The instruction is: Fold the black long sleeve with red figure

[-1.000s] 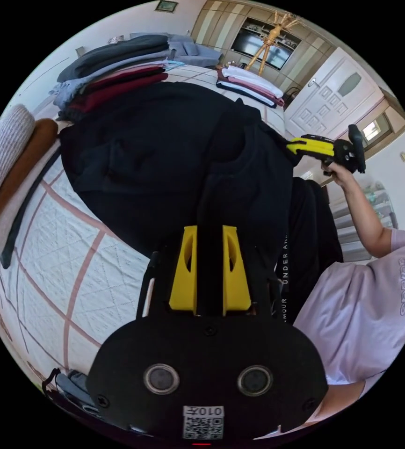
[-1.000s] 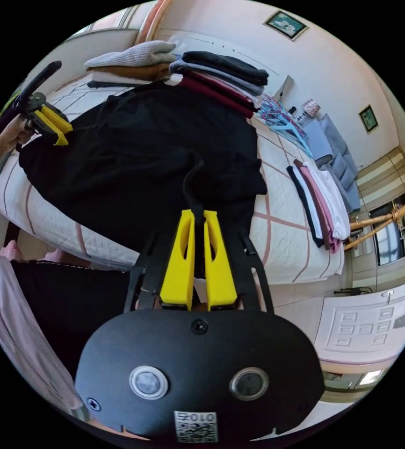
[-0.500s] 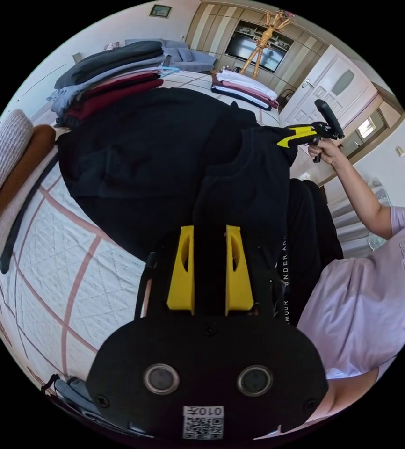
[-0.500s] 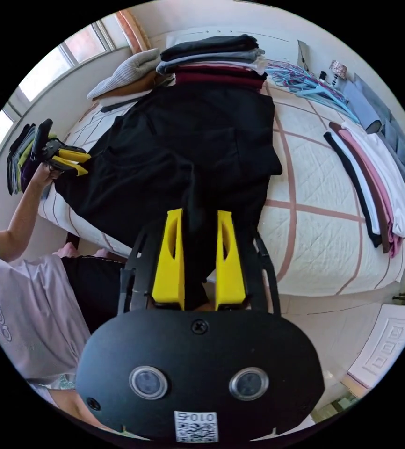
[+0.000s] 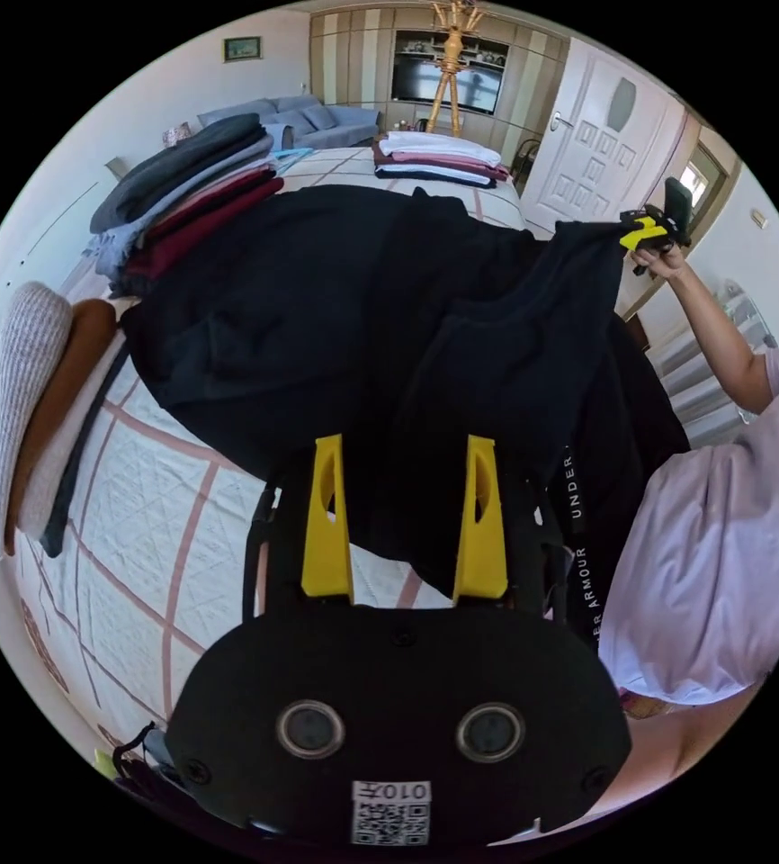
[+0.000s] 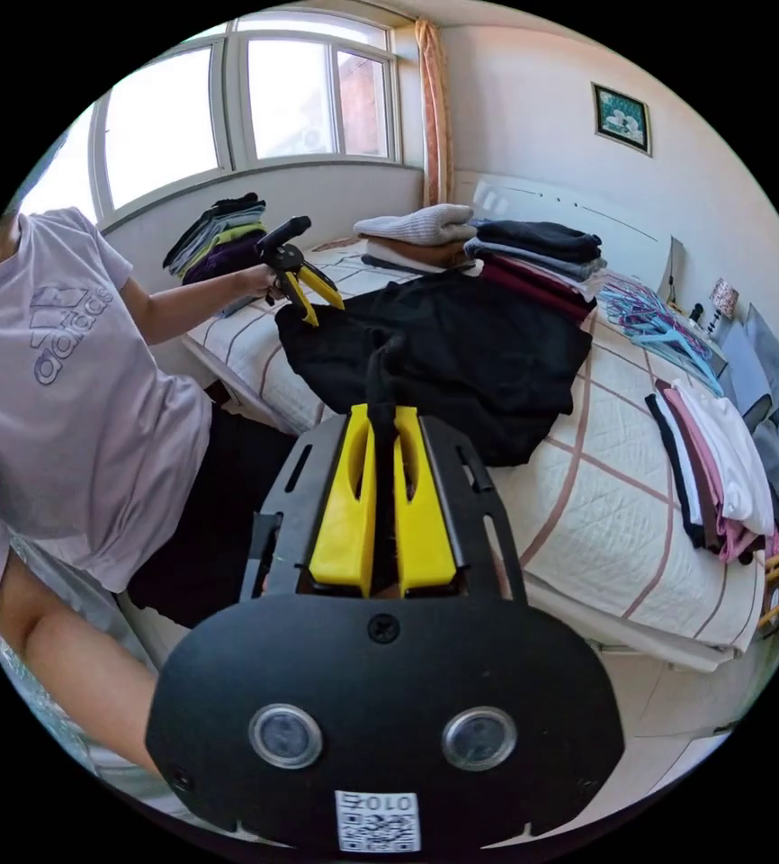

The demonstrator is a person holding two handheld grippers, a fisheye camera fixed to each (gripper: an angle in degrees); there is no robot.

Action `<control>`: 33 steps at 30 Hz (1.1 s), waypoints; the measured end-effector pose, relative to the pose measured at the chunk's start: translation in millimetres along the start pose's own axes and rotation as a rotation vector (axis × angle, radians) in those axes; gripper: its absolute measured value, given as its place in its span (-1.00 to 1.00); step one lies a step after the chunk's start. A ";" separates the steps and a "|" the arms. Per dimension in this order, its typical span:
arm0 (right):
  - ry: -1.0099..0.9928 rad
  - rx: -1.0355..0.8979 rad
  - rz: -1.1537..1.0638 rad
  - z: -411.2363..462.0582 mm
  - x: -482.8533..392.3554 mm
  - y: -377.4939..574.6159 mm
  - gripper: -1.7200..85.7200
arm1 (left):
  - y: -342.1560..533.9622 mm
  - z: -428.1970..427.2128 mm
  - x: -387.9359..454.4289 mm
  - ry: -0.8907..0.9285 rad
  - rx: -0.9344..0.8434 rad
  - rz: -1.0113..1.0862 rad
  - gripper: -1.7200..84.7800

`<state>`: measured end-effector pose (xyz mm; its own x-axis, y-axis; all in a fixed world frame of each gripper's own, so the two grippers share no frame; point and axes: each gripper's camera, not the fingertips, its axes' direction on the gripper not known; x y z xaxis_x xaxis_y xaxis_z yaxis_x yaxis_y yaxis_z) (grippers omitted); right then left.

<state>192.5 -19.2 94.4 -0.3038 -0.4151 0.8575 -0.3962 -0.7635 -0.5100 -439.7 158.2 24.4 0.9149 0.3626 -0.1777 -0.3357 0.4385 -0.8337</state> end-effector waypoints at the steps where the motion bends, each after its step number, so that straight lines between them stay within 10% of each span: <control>1: 0.001 0.004 0.012 -0.1 -1.4 10.0 -0.88 | 1.2 1.4 1.0 0.029 -0.003 -0.006 -0.56; 16: 0.060 -0.062 0.129 30.1 -5.4 54.9 -0.87 | 37.7 -22.8 92.8 -0.373 0.026 -0.087 -0.59; 33: 0.050 -0.079 0.183 52.9 -22.0 84.2 -0.86 | 112.1 -42.5 104.5 -0.010 0.184 -0.181 -0.68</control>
<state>211.5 -100.6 36.2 -0.4190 -0.5167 0.7466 -0.3962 -0.6358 -0.6624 -372.2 210.2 -109.8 0.9618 0.2723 -0.0278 -0.2024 0.6393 -0.7418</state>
